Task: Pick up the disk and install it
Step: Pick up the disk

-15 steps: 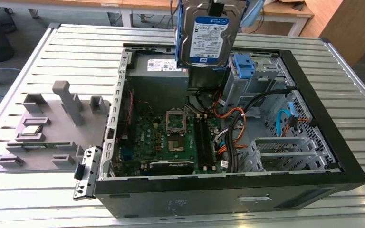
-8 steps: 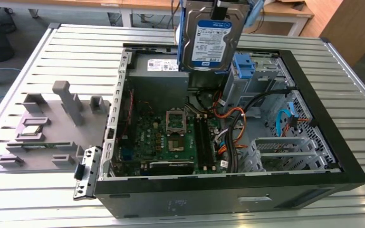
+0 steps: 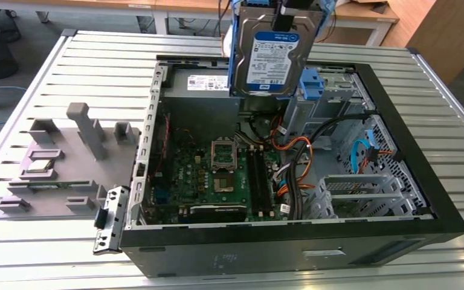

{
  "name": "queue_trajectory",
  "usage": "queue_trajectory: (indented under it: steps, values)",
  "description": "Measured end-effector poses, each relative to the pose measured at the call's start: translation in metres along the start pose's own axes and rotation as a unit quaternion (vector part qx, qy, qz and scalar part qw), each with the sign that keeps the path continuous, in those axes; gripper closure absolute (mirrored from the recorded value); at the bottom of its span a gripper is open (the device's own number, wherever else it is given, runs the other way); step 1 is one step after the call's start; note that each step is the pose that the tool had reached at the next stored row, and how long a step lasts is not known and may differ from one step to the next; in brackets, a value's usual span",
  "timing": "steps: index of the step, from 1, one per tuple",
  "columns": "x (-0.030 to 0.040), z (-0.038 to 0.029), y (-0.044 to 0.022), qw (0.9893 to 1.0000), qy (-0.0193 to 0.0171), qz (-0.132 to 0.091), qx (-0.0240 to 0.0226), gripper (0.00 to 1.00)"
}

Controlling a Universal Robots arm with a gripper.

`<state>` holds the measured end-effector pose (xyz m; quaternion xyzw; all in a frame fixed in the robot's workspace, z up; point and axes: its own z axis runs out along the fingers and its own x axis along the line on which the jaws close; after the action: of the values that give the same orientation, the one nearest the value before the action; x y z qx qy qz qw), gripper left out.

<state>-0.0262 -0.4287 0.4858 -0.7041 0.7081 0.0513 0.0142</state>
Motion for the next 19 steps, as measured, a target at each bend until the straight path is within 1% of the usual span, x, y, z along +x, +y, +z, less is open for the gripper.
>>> queue_trajectory:
  steps: [19]
  values:
    - [0.0345,-0.0034,-0.006,1.0,0.0,0.002,0.0002,0.65]
